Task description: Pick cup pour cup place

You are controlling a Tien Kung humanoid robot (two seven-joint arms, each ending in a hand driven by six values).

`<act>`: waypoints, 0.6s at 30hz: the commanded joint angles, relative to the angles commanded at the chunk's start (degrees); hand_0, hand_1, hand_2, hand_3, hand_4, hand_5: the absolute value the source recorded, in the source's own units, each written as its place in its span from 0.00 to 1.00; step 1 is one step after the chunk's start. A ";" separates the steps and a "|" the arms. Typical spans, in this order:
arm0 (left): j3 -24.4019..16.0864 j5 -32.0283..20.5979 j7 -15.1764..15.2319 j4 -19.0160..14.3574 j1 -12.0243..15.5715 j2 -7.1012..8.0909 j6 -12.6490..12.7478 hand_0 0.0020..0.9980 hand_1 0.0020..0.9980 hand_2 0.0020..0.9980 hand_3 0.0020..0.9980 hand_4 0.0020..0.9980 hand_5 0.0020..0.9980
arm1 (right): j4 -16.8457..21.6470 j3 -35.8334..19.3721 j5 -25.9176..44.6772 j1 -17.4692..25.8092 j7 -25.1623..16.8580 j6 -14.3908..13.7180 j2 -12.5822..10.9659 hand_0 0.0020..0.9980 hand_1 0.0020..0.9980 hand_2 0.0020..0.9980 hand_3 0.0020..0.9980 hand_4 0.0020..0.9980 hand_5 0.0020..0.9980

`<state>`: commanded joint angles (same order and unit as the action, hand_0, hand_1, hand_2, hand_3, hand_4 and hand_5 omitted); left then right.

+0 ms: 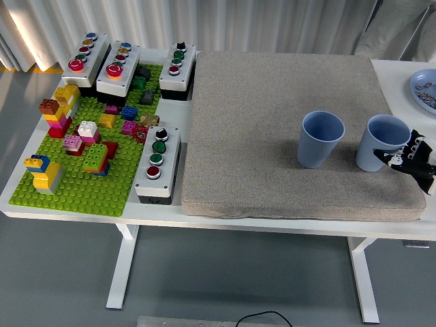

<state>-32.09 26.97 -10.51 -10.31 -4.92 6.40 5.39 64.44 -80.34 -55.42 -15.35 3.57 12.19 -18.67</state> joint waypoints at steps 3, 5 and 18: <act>0.00 0.01 0.00 0.00 -0.04 -0.01 0.00 0.72 0.77 0.82 0.67 0.50 0.94 | -0.06 0.10 0.00 -0.05 0.00 -0.02 0.06 0.91 0.88 0.94 0.92 0.83 0.20; 0.10 -0.07 0.01 0.00 -0.05 -0.01 0.00 0.72 0.77 0.82 0.67 0.50 0.94 | -0.22 0.24 0.04 -0.06 0.00 -0.01 0.14 0.91 0.88 0.94 0.92 0.83 0.20; 0.29 -0.28 0.04 0.00 -0.01 0.00 0.01 0.72 0.77 0.82 0.67 0.50 0.95 | -0.48 0.38 0.42 -0.29 -0.22 -0.44 0.30 0.91 0.87 0.93 0.91 0.83 0.20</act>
<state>-31.80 26.69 -10.47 -10.31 -4.93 6.40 5.40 63.96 -79.96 -55.01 -15.65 3.34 11.75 -18.38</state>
